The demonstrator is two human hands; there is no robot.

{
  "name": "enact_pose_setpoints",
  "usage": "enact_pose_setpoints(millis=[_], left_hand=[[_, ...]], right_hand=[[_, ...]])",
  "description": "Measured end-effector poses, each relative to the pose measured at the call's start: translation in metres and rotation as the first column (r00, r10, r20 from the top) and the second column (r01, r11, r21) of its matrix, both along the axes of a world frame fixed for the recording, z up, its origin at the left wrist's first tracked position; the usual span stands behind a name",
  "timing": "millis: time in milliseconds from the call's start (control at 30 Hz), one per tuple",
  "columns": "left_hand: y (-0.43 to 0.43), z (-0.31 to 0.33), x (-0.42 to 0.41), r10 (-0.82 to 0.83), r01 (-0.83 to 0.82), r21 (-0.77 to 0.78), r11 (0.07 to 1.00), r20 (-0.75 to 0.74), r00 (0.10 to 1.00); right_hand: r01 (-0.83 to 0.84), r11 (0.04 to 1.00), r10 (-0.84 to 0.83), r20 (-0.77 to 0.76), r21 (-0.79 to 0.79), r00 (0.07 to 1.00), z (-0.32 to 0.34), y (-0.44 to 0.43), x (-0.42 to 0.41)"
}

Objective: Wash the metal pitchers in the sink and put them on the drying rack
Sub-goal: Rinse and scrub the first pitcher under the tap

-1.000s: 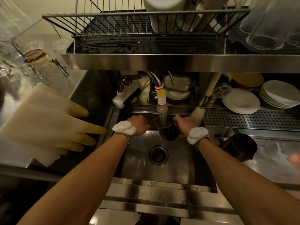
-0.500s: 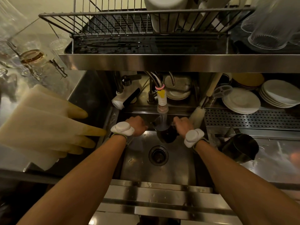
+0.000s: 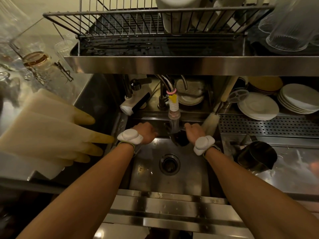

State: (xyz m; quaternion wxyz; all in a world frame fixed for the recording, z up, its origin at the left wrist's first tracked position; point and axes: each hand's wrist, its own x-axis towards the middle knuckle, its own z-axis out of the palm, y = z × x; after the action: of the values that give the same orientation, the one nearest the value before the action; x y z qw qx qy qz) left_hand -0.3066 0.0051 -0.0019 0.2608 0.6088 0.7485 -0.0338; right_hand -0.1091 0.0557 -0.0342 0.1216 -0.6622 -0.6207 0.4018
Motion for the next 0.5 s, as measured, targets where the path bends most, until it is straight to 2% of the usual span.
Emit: enact_pose_setpoints(millis=[133,300,500], left_hand=[[-0.001,0.002,-0.002,0.034,-0.035,-0.024,0.999,-0.006,0.999],[0.001,0.013,0.011,-0.006,0.006,-0.014,1.0,0.012,1.0],[0.007,0.035,0.026,0.001,-0.003,0.083,0.997,0.022,1.0]], right_hand=[[-0.047,0.998,0.047,0.008,-0.031,0.999,0.009,0.001,-0.002],[-0.123,0.991,0.125,0.041,-0.054,0.991,0.029,-0.001,0.011],[-0.238,0.971,0.231,0.217,0.007,0.949,0.056,0.005,0.022]])
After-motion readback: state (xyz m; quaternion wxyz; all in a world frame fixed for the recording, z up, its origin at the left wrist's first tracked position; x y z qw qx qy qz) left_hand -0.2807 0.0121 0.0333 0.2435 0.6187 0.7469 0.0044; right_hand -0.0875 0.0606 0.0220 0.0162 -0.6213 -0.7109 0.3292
